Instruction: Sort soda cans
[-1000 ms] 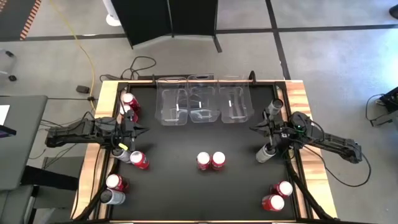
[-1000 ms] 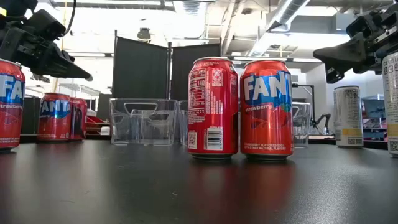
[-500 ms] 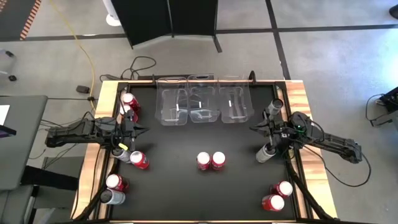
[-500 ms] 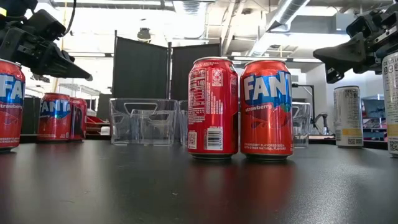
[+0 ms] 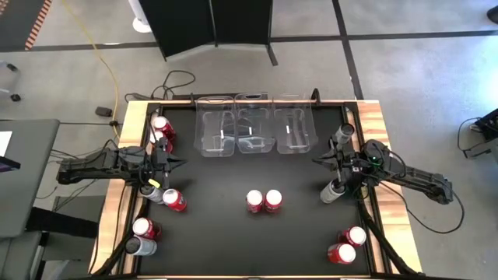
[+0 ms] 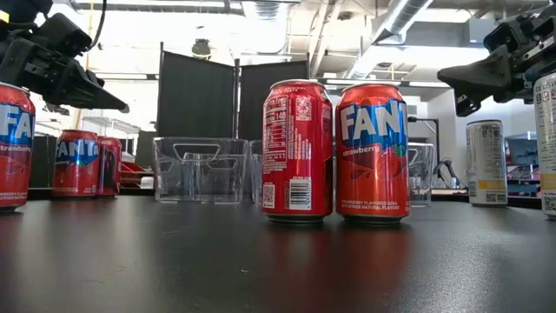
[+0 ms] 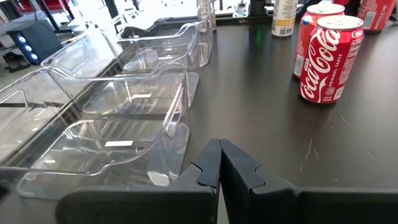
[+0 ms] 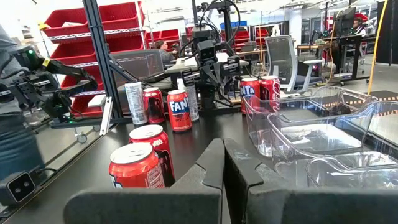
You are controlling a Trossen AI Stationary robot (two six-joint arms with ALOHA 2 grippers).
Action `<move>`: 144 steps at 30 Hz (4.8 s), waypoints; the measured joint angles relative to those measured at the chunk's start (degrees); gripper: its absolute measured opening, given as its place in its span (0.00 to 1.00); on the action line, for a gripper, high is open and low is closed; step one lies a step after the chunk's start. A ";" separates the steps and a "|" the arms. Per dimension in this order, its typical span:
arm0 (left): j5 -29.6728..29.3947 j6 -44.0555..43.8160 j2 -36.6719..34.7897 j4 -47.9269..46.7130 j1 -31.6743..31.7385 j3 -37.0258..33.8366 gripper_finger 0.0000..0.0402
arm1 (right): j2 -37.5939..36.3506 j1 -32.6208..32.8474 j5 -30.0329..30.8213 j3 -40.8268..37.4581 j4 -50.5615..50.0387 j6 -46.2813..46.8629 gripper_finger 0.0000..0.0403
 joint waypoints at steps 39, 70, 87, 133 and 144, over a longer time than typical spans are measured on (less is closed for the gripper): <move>-8.00 8.50 0.21 4.23 0.04 0.00 0.00 | 0.01 0.24 3.07 -0.17 21.41 13.67 0.06; -9.34 -41.94 0.05 27.88 -0.02 -1.51 0.00 | 30.01 -1.64 29.22 48.33 -18.50 14.65 0.08; -2.77 -43.52 4.86 27.98 -0.07 -1.55 0.06 | 39.76 -3.79 37.44 64.02 -45.61 19.44 0.68; -11.64 -35.96 30.10 39.15 0.04 7.52 0.58 | 62.92 -32.07 27.40 58.84 -79.95 25.11 0.79; -13.38 -35.15 30.10 36.83 0.03 7.52 0.58 | 62.92 -35.03 27.14 55.78 -75.13 21.82 0.73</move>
